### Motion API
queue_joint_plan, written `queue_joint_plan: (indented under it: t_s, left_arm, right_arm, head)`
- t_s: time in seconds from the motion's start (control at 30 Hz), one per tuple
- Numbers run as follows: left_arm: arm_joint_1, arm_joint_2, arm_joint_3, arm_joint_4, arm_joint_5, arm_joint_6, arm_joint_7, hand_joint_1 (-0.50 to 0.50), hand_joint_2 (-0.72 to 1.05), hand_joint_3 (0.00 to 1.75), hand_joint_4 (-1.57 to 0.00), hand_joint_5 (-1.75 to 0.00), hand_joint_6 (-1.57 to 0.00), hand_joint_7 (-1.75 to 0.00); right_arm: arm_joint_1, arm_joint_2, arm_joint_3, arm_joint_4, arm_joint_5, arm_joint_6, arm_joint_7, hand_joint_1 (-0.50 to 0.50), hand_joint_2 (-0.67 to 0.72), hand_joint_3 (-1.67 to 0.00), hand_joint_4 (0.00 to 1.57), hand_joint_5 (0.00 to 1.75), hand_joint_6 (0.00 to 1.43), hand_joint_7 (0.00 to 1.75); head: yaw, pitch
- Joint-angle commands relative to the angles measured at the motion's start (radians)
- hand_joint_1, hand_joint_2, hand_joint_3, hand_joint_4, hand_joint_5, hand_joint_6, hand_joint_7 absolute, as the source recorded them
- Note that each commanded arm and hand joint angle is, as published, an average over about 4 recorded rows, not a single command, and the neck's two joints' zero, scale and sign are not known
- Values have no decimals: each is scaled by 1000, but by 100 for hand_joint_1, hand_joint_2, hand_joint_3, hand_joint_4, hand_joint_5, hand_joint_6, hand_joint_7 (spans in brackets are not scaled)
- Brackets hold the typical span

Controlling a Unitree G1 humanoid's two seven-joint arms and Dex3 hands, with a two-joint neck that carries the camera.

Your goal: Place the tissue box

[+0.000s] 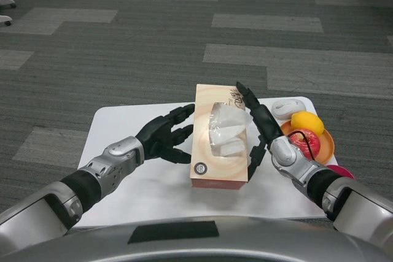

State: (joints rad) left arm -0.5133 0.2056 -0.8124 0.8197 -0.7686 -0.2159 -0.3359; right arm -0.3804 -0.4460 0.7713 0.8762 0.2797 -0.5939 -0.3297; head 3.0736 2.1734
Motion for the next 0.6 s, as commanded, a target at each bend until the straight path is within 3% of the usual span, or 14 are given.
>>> queue_joint_plan:
  t_s: [0.03,0.6]
  left_arm:
    - [-11,-28,-14,11,-1,-7,-25,50,87,9,0,0,0,0]
    - [-13,-47,-26,139,-1,-7,-28,50,87,9,0,0,0,0]
  right_arm:
    - [-2,37,27,14,-5,-22,17,-46,53,-12,0,32,0,7]
    - [-47,54,107,112,-2,-5,17,-46,53,-12,0,39,0,7]
  head:
    - [0,-2]
    - [-6,-7]
